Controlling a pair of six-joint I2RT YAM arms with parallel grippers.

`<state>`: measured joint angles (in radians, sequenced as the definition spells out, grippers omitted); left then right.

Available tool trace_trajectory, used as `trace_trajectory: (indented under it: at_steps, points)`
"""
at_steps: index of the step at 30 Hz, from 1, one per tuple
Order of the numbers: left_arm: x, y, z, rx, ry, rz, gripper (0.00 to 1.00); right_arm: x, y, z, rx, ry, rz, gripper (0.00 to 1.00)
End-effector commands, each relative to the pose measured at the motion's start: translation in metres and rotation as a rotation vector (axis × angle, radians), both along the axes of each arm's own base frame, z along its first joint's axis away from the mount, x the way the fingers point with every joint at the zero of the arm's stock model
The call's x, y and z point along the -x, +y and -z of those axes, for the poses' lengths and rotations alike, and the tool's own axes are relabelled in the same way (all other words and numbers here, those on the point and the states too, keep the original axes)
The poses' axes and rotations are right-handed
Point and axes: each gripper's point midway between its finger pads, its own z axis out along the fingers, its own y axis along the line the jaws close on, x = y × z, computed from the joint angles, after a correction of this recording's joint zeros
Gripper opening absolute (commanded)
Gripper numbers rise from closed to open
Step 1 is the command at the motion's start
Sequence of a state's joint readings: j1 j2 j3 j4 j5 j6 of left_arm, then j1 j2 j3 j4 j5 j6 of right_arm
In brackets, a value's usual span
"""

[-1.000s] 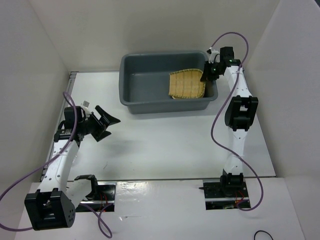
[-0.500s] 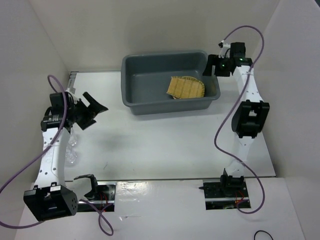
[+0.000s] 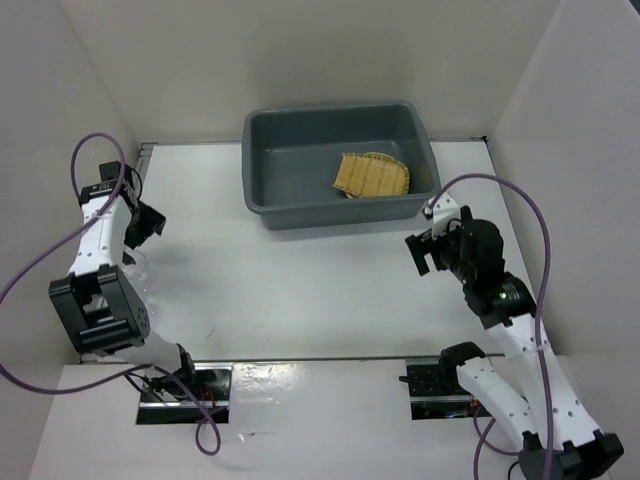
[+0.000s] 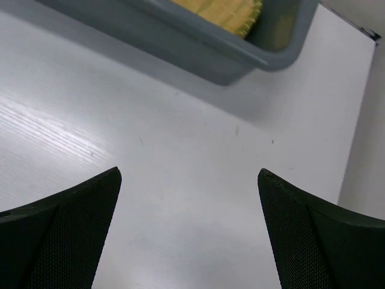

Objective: Place the mixed dishes into the plastic bin

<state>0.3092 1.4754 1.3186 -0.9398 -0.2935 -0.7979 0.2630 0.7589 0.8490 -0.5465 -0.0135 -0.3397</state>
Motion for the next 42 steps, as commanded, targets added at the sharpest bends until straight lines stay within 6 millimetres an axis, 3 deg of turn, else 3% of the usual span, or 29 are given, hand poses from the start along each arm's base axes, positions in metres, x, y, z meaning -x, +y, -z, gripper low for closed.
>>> trace_trajectory:
  at_steps: [1, 5, 11, 12, 13, 14, 17, 18, 20, 22, 24, 25, 26, 27, 30, 32, 33, 35, 37, 38, 39, 40, 41, 42]
  points:
    - [0.007, 0.028, 0.014, -0.044, 0.085, -0.114, 1.00, 0.010, -0.026, 0.005, 0.082, -0.059, 0.092, 0.98]
    - [-0.008, 0.038, 0.038, -0.040, 0.120, -0.105, 1.00, 0.024, -0.049, 0.022, 0.148, -0.064, 0.175, 0.98]
    - [-0.008, 0.033, 0.076, 0.026, 0.182, -0.088, 1.00, 0.020, -0.055, 0.018, 0.101, -0.139, 0.244, 0.98]
    - [-0.007, 0.033, 0.078, 0.027, 0.183, -0.088, 0.95, 0.020, -0.055, 0.014, 0.083, -0.154, 0.250, 0.98]
    - [-0.003, 0.032, 0.087, 0.032, 0.207, -0.079, 0.88, 0.020, -0.056, 0.019, 0.088, -0.150, 0.258, 0.98]
    - [-0.006, 0.033, 0.089, 0.031, 0.203, -0.079, 0.63, 0.021, -0.057, 0.022, 0.090, -0.147, 0.258, 0.98]
    - [-0.003, 0.037, 0.098, 0.033, 0.232, -0.061, 0.23, 0.021, -0.057, 0.024, 0.087, -0.152, 0.259, 0.98]
    - [-0.003, 0.044, 0.102, 0.050, 0.235, -0.083, 0.00, 0.020, -0.058, 0.021, 0.086, -0.164, 0.269, 0.98]
    - [-0.021, 0.051, 0.086, 0.077, 0.166, -0.081, 0.00, 0.020, -0.058, 0.025, 0.085, -0.161, 0.277, 0.98]
    - [-0.037, 0.054, 0.055, 0.113, 0.045, -0.114, 0.00, 0.018, -0.057, 0.029, 0.097, -0.146, 0.280, 0.98]
    - [-0.060, 0.055, -0.008, 0.109, -0.192, -0.110, 0.00, 0.018, -0.056, 0.029, 0.100, -0.148, 0.276, 0.98]
    - [-0.085, 0.046, -0.042, 0.147, -0.383, -0.080, 0.00, 0.018, -0.056, 0.031, 0.104, -0.138, 0.275, 0.98]
    - [-0.096, 0.038, -0.072, 0.157, -0.517, -0.046, 0.00, 0.018, -0.053, 0.031, 0.103, -0.138, 0.263, 0.98]
    - [-0.096, 0.026, -0.120, 0.147, -0.693, 0.006, 0.00, 0.018, -0.050, 0.035, 0.106, -0.131, 0.250, 0.98]
    - [-0.128, -0.011, -0.193, 0.203, -0.981, 0.168, 0.00, 0.018, -0.041, 0.033, 0.100, -0.143, 0.228, 0.98]
    - [-0.140, -0.052, -0.223, 0.258, -1.087, 0.340, 0.00, 0.018, -0.037, 0.035, 0.103, -0.136, 0.214, 0.98]
    - [-0.149, -0.064, -0.233, 0.251, -1.140, 0.427, 0.00, 0.018, -0.037, 0.035, 0.103, -0.136, 0.214, 0.98]
    - [-0.170, -0.101, -0.249, 0.217, -1.118, 0.663, 0.00, 0.018, -0.035, 0.035, 0.102, -0.136, 0.204, 0.98]
    - [-0.179, -0.132, -0.233, 0.216, -0.982, 0.803, 0.00, 0.017, -0.036, 0.033, 0.101, -0.145, 0.214, 0.98]
    - [-0.199, -0.165, -0.200, 0.252, -0.867, 0.893, 0.00, 0.018, -0.037, 0.035, 0.101, -0.145, 0.214, 0.98]
    - [-0.194, -0.175, -0.169, 0.223, -0.704, 0.950, 0.00, 0.018, -0.037, 0.035, 0.101, -0.145, 0.214, 0.98]
    - [-0.201, -0.186, -0.200, 0.153, -0.718, 0.996, 0.00, 0.018, -0.034, 0.035, 0.101, -0.146, 0.204, 0.98]
    - [-0.216, -0.212, -0.154, 0.178, -0.575, 1.026, 0.00, 0.018, -0.034, 0.035, 0.101, -0.146, 0.204, 0.98]
    - [-0.208, -0.212, -0.133, 0.140, -0.449, 1.020, 0.00, 0.018, -0.036, 0.035, 0.105, -0.147, 0.214, 0.98]
